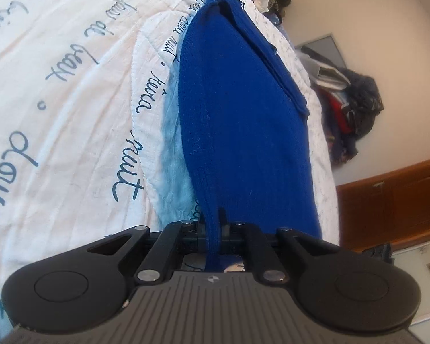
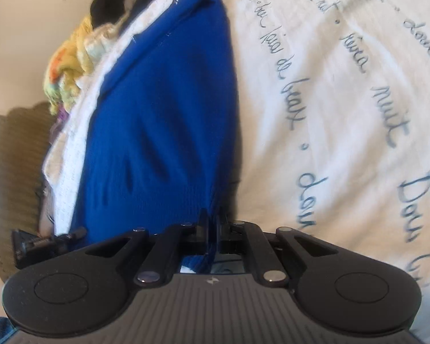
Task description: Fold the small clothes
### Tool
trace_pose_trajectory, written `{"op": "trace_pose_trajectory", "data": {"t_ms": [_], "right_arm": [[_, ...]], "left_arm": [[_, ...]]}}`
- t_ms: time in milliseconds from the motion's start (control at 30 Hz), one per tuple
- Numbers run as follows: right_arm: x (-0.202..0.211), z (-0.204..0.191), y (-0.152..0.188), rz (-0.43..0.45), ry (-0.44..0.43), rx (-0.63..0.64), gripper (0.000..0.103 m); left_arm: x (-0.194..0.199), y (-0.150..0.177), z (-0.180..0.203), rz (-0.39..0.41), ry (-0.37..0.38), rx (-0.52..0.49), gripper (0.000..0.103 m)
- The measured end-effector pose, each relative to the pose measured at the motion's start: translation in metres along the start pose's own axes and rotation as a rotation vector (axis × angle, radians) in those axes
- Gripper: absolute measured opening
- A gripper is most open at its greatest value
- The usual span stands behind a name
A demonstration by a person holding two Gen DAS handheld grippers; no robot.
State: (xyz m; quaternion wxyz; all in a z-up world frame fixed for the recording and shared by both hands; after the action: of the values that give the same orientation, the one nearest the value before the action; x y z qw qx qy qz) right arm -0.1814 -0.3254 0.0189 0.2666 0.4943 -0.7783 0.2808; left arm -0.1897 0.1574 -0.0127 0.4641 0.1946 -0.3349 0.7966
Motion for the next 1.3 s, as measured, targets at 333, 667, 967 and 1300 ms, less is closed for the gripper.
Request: {"op": "trace_pose_trajectory", "data": {"t_ms": [333, 667, 967, 1300], "right_arm": [[-0.072, -0.131, -0.078, 0.35, 0.093, 0.299, 0.093], [-0.183, -0.136, -0.115, 0.439, 0.402, 0.572, 0.1], [-0.184, -0.139, -0.114, 0.421, 0.468, 0.515, 0.103], [-0.201, -0.147, -0.096, 0.476, 0.468, 0.509, 0.103]], "left_arm": [[-0.029, -0.074, 0.104, 0.252, -0.211, -0.475, 0.084], [-0.135, -0.092, 0.099, 0.329, -0.408, -0.644, 0.086], [-0.139, -0.09, 0.099, 0.288, -0.419, -0.69, 0.103], [-0.146, -0.087, 0.102, 0.269, -0.484, -0.726, 0.103]]}}
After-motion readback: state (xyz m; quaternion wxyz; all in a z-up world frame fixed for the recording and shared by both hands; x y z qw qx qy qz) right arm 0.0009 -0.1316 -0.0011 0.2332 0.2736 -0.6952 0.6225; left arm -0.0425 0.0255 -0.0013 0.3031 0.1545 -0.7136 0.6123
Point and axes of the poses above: each gripper's, at about its wrist camera, not at the fingertips, and x roughly against the way its jaws point, z to its right, y to its underside, the point moved 2 cm from there along -x, roughly the way its jaws point, and after that the axes turned 7 degrees about -x, right-handed, at the moved point
